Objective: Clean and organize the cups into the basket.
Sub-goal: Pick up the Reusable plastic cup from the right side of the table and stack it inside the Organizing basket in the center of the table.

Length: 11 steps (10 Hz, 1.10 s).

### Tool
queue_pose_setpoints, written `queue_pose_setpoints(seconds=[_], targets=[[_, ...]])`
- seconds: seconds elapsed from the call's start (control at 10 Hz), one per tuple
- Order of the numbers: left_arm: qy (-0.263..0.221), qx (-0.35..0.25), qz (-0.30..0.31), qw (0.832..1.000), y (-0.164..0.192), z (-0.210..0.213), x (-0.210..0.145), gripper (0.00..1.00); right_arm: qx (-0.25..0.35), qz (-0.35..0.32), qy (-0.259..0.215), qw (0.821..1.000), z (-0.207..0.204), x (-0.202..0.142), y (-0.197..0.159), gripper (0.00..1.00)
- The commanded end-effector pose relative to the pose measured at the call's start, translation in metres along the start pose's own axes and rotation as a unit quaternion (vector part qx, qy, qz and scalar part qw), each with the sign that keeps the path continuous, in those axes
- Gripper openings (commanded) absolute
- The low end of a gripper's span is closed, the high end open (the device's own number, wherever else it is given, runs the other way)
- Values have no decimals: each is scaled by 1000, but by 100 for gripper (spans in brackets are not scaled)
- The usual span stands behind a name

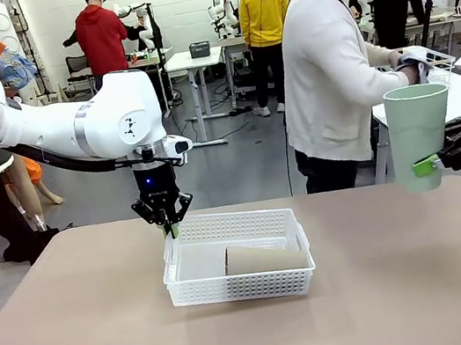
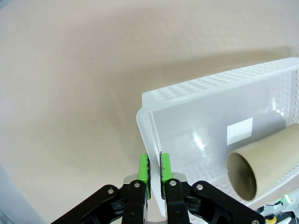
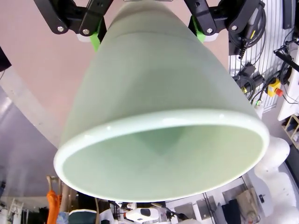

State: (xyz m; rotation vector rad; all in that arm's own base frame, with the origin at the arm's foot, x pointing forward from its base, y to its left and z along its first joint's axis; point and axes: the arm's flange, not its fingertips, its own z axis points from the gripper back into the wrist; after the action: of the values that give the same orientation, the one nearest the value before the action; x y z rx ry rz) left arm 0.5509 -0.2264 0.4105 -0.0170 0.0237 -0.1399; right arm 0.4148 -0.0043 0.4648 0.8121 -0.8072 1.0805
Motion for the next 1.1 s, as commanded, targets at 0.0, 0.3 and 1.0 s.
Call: queue_pose_setpoints(seconds=[0.0, 0.3, 1.0], targets=[[-1, 0, 1, 1000, 0, 2, -1, 0, 7, 3, -13, 1000, -2, 7, -2, 0], [-1, 0, 1, 1000, 0, 2, -1, 0, -20, 19, 62, 998, -13, 43, 14, 80], [-1, 0, 1, 1000, 0, 2, -1, 0, -13, -61, 396, 916, -198, 227, -11, 80]])
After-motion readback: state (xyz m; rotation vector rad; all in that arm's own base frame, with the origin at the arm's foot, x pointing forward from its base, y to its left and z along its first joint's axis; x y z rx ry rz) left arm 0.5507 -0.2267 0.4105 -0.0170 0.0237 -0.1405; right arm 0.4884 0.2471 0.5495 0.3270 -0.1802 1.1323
